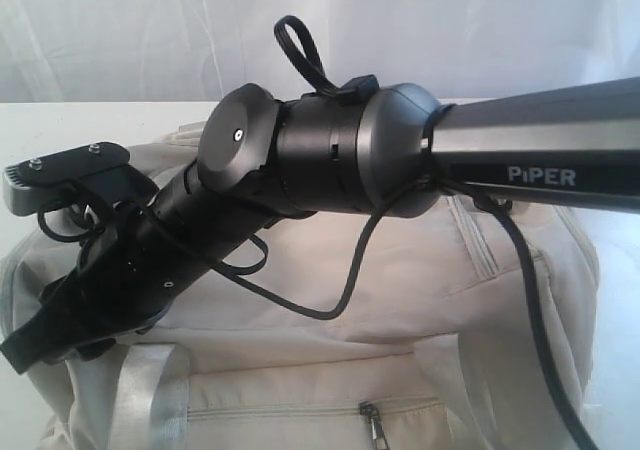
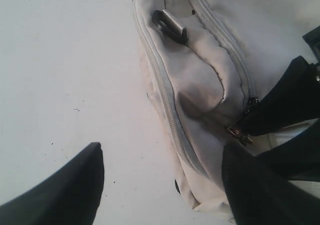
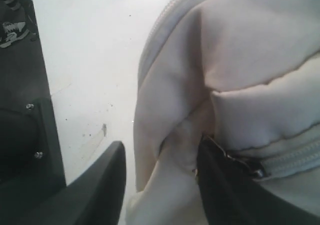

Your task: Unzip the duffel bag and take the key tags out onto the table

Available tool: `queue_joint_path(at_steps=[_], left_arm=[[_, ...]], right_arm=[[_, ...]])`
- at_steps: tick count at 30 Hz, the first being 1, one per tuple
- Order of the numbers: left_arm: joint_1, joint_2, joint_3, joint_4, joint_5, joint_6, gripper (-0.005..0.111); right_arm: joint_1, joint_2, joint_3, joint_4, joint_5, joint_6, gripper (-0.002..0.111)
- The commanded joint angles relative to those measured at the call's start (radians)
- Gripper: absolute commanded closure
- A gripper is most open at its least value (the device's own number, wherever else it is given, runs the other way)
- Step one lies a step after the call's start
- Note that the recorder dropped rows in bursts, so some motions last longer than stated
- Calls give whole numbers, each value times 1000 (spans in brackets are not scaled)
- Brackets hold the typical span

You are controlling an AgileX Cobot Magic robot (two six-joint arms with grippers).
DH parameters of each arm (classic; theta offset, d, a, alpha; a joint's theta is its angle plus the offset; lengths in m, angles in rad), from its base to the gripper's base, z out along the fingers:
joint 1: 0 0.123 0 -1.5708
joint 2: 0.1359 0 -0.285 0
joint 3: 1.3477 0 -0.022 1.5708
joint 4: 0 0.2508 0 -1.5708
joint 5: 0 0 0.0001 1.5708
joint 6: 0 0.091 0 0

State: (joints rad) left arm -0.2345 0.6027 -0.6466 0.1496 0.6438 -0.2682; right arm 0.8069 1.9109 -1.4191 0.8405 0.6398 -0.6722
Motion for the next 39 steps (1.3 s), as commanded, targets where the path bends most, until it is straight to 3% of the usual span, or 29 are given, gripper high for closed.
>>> queue_joint_path(at_steps=[1, 9, 15, 22, 27, 39], left_arm=[[3, -9, 6, -10, 2, -2, 37], [3, -9, 6, -10, 2, -2, 37], [3, -9, 6, -10, 2, -2, 37], [3, -9, 6, -10, 2, -2, 37], [3, -9, 6, -10, 2, -2, 37], [3, -9, 6, -10, 2, -2, 37]], right_arm=[[0, -3, -4, -55, -20, 11, 64], [0, 1, -4, -84, 8, 58, 65], [0, 14, -4, -86, -1, 79, 76], [0, 35, -4, -86, -29, 97, 80], [0, 35, -4, -98, -35, 102, 107], [0, -103, -4, -172, -48, 151, 108]])
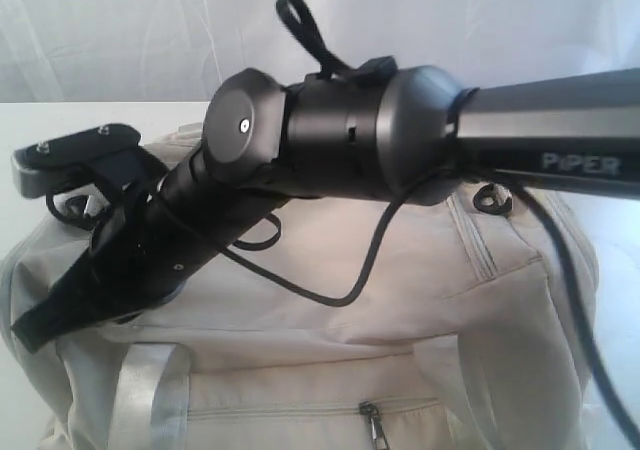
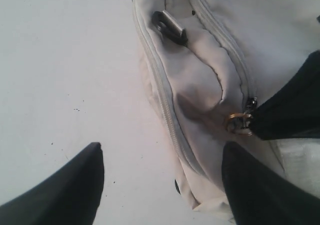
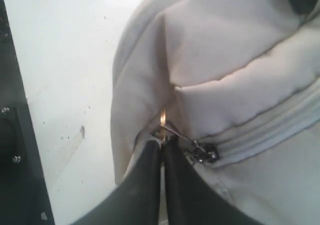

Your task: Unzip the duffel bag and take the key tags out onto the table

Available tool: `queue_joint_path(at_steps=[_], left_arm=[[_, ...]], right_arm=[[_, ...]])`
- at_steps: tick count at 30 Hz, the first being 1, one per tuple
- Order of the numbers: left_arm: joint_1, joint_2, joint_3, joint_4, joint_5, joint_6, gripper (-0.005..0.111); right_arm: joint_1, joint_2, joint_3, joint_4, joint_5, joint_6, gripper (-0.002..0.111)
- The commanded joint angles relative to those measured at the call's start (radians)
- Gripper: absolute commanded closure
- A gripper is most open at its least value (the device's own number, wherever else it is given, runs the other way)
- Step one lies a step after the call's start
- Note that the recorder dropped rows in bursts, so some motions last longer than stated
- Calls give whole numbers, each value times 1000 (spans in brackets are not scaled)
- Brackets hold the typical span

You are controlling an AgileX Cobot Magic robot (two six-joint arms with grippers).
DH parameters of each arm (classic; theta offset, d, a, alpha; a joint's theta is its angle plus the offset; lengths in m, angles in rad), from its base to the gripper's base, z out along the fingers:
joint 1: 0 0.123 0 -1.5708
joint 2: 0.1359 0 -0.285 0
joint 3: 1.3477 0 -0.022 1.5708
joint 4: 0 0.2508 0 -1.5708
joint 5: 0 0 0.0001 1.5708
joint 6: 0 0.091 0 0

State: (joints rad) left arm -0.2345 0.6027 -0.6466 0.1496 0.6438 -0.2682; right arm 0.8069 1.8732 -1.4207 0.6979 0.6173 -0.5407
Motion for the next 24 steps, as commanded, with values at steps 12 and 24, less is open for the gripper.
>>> queue_joint_path(at_steps=[12, 24], left_arm=[[3, -9, 6, -13, 2, -2, 37], [3, -9, 6, -17, 2, -2, 37]], right_arm=[[-49, -77, -3, -64, -135, 59, 108], [-93, -26, -3, -68, -238, 75, 108]])
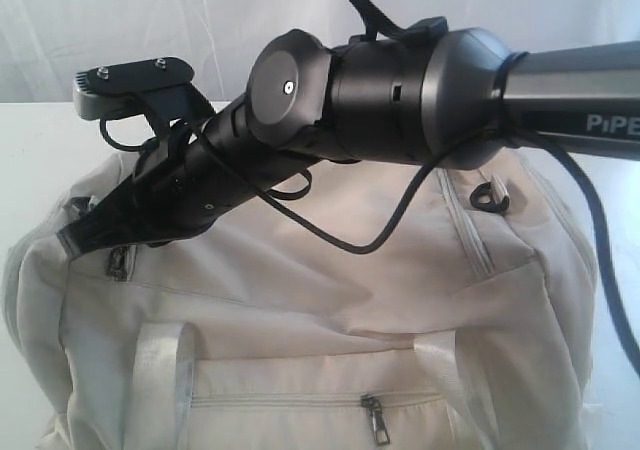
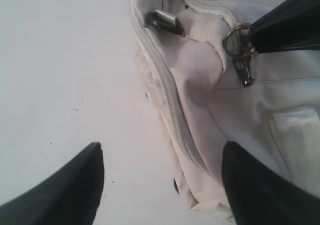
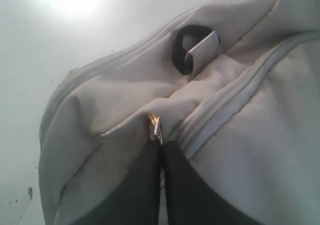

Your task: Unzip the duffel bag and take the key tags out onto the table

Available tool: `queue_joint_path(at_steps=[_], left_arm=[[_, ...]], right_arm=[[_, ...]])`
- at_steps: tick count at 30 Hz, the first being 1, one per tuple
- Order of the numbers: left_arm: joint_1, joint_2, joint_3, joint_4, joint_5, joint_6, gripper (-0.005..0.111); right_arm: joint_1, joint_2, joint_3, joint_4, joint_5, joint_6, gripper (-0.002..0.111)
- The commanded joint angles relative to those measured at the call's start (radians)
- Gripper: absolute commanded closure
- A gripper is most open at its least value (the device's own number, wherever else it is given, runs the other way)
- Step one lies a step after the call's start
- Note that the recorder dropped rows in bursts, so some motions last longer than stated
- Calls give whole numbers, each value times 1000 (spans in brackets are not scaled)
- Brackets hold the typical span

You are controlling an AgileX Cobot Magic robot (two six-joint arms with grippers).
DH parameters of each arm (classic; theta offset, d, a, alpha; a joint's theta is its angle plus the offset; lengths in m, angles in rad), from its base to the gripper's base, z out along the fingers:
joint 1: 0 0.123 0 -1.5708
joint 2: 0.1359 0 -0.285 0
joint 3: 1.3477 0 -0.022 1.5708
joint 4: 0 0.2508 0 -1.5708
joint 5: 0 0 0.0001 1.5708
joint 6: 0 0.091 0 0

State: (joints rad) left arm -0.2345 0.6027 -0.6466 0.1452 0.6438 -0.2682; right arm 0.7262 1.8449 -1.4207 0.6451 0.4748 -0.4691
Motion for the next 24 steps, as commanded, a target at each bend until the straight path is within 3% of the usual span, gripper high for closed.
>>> queue_joint_path(at_steps=[1, 18, 24], left_arm=[[3, -9, 6, -13, 2, -2, 37], [3, -9, 6, -31, 0, 8, 37], [3, 31, 6, -154, -11, 122, 37]], right_arm=[[-17, 2, -3, -15, -106, 4, 108], [-66, 46, -43, -11, -207, 4, 108], [-69, 85, -125, -13, -126, -7, 108]])
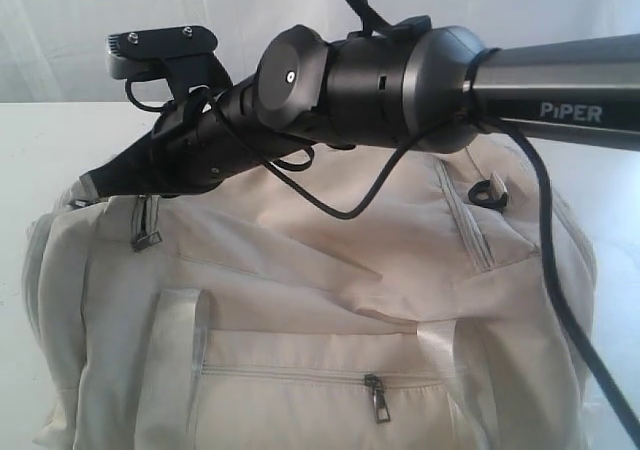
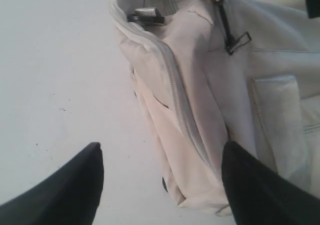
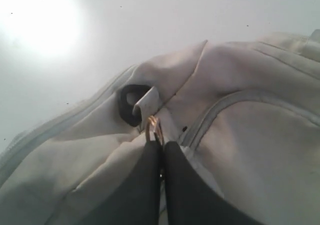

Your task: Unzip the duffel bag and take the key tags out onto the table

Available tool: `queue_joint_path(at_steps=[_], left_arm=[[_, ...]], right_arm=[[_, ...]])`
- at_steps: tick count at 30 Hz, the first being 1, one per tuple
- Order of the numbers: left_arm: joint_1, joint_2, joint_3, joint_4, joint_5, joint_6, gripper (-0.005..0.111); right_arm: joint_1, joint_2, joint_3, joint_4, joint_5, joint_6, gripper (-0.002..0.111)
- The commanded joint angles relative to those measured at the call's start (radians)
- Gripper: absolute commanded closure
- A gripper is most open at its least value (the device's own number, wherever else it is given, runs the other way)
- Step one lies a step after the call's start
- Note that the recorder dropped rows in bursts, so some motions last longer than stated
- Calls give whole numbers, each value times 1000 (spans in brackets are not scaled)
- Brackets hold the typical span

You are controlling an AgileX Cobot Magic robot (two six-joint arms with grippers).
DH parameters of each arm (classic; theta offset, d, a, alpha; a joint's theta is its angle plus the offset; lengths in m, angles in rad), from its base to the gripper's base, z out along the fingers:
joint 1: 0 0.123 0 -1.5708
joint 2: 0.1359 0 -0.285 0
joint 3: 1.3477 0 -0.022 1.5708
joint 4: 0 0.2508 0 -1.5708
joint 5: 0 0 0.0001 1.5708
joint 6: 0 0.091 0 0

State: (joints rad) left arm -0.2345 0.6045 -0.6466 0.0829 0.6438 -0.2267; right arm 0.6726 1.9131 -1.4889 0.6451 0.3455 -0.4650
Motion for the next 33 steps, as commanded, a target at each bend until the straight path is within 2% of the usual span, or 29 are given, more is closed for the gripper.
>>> queue_joint_path(at_steps=[1, 4, 10, 16, 19, 22, 23, 25, 33], left_arm=[[3, 50, 6, -124, -22, 112, 37], [3, 136, 6, -197, -63, 194, 37], [3, 292, 6, -238, -172, 199, 29], [3, 376, 6, -274, -249, 197, 30], [3, 402, 6, -283, -258, 197, 43], [3, 415, 6, -299, -228, 197, 71], [3, 415, 6, -299, -204, 197, 85], [3, 411, 6, -299, -171, 199, 105], [3, 332, 6, -281, -61, 204, 107]], right_arm=[[-15, 19, -69, -13, 21, -25, 108], [-22, 19, -88, -18, 58, -33, 108], [-66, 19, -107, -18, 171, -29, 108], [-87, 19, -107, -16, 224, -29, 108], [-87, 19, -107, -16, 231, -29, 108], [-87, 19, -107, -16, 227, -29, 108], [-87, 19, -107, -16, 222, -29, 108], [-87, 19, -107, -16, 210, -31, 108], [-87, 28, -136, -16, 176, -53, 108]])
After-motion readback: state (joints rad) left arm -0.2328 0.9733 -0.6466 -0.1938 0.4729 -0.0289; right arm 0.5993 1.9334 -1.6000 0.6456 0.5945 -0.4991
